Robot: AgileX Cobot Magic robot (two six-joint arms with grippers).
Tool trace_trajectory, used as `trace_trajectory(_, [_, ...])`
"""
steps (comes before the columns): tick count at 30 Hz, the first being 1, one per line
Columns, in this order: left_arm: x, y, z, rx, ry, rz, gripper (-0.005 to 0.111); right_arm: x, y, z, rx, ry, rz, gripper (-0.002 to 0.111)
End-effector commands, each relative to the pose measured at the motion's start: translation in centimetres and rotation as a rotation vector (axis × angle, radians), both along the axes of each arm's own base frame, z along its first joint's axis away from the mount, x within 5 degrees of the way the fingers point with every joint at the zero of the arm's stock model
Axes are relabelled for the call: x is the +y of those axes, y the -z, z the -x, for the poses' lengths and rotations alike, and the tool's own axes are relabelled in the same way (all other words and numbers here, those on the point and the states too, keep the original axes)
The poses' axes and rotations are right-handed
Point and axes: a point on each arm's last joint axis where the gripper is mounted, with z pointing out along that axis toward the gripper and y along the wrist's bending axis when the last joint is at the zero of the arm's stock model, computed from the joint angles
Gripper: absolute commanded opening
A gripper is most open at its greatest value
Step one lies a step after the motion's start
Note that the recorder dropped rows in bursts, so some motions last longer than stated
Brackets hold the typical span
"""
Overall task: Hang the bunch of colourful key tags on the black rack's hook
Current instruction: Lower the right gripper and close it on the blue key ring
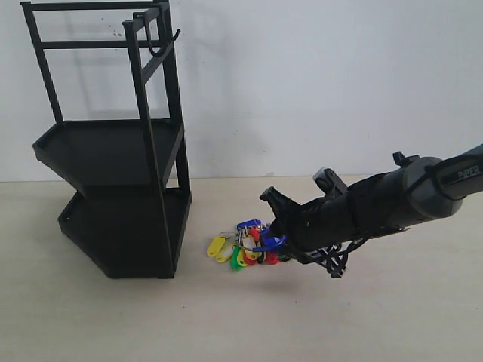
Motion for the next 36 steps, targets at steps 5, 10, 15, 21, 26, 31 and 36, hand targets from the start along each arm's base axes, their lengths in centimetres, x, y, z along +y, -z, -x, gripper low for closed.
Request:
trace_trajectory(5, [0.0, -0.1, 0.0, -0.011, 0.002, 0.002, 0.004, 0.7, 0.8, -1.0, -0.001, -0.027, -0.028, 0.038])
trace_trajectory(10, [0.0, -0.1, 0.0, -0.011, 0.002, 0.002, 0.004, 0.6, 1.1, -1.3, -0.022, -0.045, 0.017, 0.038])
trace_trajectory(15, [0.0, -0.1, 0.0, -0.011, 0.002, 0.002, 0.004, 1.1, -0.4, -2.4, -0.084, -0.071, 0.000, 0.038])
trace_trajectory(21, [0.0, -0.1, 0.0, -0.011, 0.002, 0.002, 0.004, 1.0, -0.4, -2.5, -0.086, -0.068, 0.005, 0.038])
trace_trajectory(26, [0.0, -0.1, 0.0, -0.011, 0.002, 0.002, 0.004, 0.9, -0.4, -2.6, -0.088, -0.056, 0.017, 0.038])
trace_trajectory(31, [0.0, -0.1, 0.0, -0.011, 0.002, 0.002, 0.004, 0.9, -0.4, -2.6, -0.104, -0.078, 0.044, 0.038])
trace_trajectory(36, [0.0, -0.1, 0.0, -0.011, 0.002, 0.002, 0.004, 0.7, -0.3, -2.7, -0.120, -0.094, 0.077, 0.038])
